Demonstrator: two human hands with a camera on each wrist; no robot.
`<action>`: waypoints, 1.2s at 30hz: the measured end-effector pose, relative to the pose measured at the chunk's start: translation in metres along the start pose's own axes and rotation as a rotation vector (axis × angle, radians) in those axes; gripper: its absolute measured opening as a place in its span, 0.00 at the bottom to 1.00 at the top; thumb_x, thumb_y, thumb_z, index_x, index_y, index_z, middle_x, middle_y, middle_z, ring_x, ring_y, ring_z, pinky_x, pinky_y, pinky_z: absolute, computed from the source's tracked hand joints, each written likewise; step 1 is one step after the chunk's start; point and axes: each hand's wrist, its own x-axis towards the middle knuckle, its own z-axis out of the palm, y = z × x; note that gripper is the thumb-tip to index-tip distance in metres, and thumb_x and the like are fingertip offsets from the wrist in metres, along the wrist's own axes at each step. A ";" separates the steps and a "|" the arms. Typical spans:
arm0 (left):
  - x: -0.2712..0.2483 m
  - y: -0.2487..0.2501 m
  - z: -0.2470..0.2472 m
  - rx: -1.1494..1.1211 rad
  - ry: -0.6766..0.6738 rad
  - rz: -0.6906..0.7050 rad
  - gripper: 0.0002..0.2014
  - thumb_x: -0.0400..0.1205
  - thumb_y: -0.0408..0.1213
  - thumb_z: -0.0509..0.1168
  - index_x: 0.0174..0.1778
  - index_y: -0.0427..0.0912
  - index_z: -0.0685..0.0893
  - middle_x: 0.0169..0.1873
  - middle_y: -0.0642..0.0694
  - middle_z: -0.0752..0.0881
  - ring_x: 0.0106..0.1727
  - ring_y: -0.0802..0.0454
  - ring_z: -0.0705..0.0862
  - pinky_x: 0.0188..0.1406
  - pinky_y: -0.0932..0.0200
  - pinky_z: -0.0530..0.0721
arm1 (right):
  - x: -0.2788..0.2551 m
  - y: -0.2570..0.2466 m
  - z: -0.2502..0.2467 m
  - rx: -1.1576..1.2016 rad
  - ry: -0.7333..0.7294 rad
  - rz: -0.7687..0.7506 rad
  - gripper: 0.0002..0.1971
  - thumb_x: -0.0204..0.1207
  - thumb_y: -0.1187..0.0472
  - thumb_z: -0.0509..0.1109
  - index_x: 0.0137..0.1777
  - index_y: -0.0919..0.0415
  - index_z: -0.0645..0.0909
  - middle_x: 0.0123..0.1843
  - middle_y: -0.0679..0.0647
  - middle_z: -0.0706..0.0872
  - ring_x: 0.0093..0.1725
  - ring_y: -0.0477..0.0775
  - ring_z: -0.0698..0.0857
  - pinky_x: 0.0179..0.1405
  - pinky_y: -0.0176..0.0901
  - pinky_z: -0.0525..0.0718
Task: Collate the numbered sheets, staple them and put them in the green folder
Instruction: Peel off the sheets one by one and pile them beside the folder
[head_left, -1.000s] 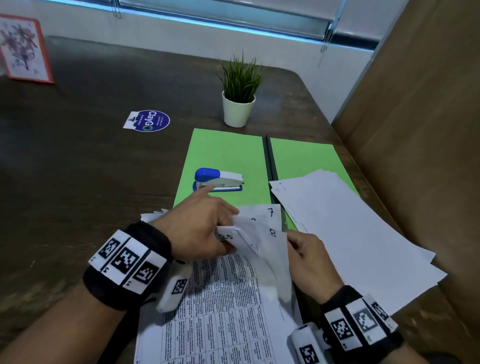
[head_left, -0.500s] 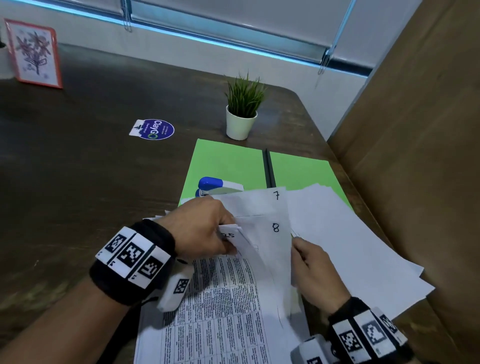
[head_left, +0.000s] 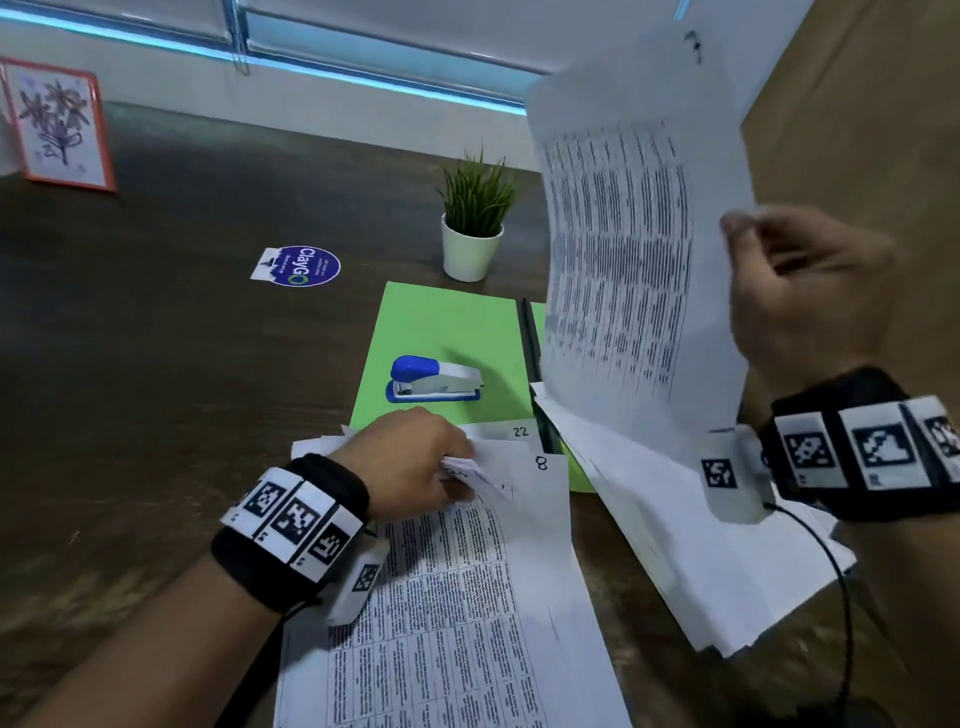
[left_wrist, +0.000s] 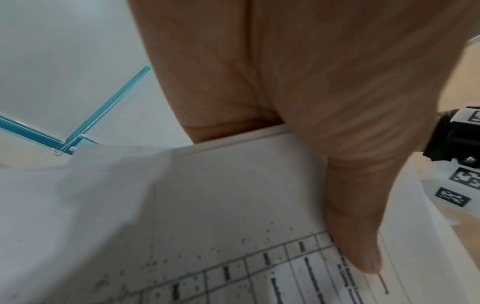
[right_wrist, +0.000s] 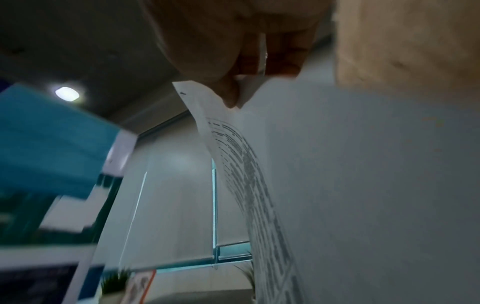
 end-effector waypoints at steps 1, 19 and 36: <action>0.000 0.000 0.001 0.000 -0.002 0.002 0.06 0.78 0.47 0.73 0.42 0.50 0.90 0.38 0.55 0.89 0.41 0.56 0.85 0.43 0.53 0.84 | 0.002 0.000 0.000 -0.077 -0.008 -0.093 0.12 0.81 0.54 0.69 0.45 0.59 0.90 0.36 0.56 0.89 0.34 0.56 0.85 0.35 0.47 0.81; 0.002 -0.001 0.007 -0.034 0.005 -0.007 0.07 0.80 0.49 0.73 0.49 0.54 0.92 0.45 0.57 0.91 0.48 0.55 0.87 0.48 0.54 0.83 | -0.136 0.021 0.065 -0.916 -1.209 -0.103 0.13 0.80 0.68 0.59 0.57 0.57 0.83 0.56 0.55 0.87 0.59 0.59 0.84 0.44 0.44 0.78; 0.006 -0.008 0.015 -0.046 0.010 0.012 0.06 0.79 0.50 0.74 0.48 0.55 0.92 0.44 0.59 0.90 0.47 0.57 0.86 0.46 0.55 0.83 | -0.153 0.081 0.059 -0.632 -1.197 0.546 0.34 0.79 0.29 0.53 0.71 0.56 0.74 0.70 0.60 0.80 0.68 0.64 0.79 0.64 0.57 0.79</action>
